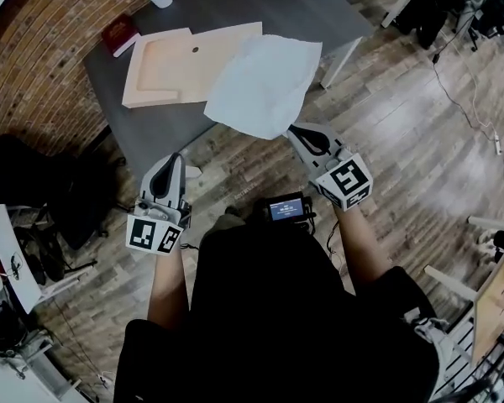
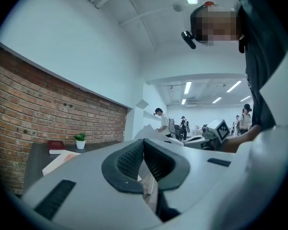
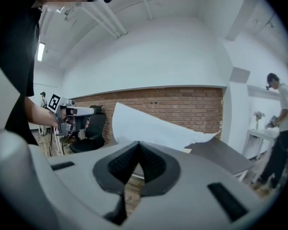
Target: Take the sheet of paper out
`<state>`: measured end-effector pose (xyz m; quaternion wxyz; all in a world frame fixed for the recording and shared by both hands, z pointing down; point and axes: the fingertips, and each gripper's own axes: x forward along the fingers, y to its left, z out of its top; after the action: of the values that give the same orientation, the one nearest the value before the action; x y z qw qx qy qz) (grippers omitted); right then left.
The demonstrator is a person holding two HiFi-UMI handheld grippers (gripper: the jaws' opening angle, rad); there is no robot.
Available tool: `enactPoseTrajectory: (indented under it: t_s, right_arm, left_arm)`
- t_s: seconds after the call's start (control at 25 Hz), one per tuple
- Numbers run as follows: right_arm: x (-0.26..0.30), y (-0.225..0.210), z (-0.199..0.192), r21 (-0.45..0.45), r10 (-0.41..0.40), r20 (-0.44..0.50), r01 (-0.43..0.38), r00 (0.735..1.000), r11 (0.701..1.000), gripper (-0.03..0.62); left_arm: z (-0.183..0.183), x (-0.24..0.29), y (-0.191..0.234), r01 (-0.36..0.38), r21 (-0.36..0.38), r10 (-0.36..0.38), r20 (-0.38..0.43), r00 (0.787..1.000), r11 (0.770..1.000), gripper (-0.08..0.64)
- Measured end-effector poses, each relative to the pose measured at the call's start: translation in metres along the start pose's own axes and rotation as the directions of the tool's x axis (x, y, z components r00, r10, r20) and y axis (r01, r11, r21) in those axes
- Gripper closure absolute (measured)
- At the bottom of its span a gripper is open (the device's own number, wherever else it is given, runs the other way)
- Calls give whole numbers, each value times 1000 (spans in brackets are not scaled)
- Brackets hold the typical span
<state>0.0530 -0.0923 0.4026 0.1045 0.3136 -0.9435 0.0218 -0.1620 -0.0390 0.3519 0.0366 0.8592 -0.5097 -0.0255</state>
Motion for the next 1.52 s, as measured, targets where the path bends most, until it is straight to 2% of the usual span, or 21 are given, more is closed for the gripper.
enactPoseTrajectory:
  t_s: [0.24, 0.52, 0.84, 1.04, 1.16, 1.36, 1.52]
  right_arm:
    - [-26, 28, -8, 17, -40, -21, 41, 999, 999, 591]
    - [-33, 90, -6, -14, -31, -66, 30, 997, 999, 591]
    - [-40, 182, -12, -13, 14, -115, -15, 993, 1000, 591]
    - [-45, 234, -21, -24, 22, -132, -25, 991, 999, 591]
    - [-47, 260, -28, -24, 22, -144, -25, 989, 999, 591]
    - [-56, 276, -34, -20, -2, -141, -1, 990, 1000, 591]
    - [-57, 274, -32, -35, 16, -125, -20, 992, 999, 591]
  left_arm:
    - [-13, -32, -16, 23, -17, -23, -25, 999, 1000, 563]
    - [-17, -88, -24, 46, -61, -45, 10, 999, 997, 563]
    - [-28, -181, -23, 0, -113, 3, 23, 1000, 994, 565]
    - [-37, -246, -19, -84, -131, 90, 35, 995, 988, 565]
    - [-51, -283, -12, -170, -131, 174, 18, 985, 977, 565]
    - [-74, -325, 0, -330, -137, 331, -12, 943, 934, 563]
    - [-72, -336, -1, -414, -120, 416, -13, 909, 902, 563]
